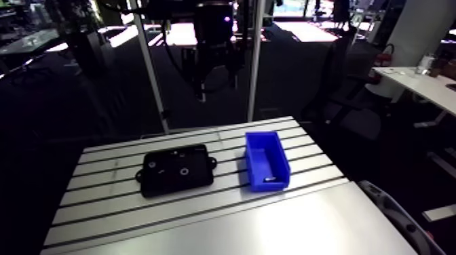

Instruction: Pick up the M10 bolt from the tray and put it into the blue bin.

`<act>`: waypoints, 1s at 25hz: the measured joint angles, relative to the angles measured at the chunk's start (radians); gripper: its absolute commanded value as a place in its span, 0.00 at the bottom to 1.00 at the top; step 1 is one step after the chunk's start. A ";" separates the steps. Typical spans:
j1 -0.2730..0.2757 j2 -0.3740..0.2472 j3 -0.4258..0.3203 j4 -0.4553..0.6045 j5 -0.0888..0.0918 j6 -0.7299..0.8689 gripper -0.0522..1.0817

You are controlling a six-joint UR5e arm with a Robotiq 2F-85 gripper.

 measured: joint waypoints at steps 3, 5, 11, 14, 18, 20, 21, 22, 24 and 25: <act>0.035 -0.010 -0.033 0.038 0.015 0.125 0.05; 0.057 -0.016 -0.057 0.066 0.025 0.208 0.05; 0.109 -0.034 -0.141 0.154 0.053 0.435 0.05; 0.128 -0.044 -0.185 0.198 0.066 0.534 0.05; 0.149 -0.061 -0.244 0.257 0.081 0.665 0.05; 0.158 -0.072 -0.270 0.285 0.086 0.728 0.05; 0.161 -0.076 -0.278 0.295 0.087 0.750 0.05; 0.162 -0.079 -0.282 0.301 0.088 0.763 0.05; 0.164 -0.083 -0.287 0.309 0.088 0.783 0.05; 0.165 -0.084 -0.288 0.311 0.088 0.788 0.05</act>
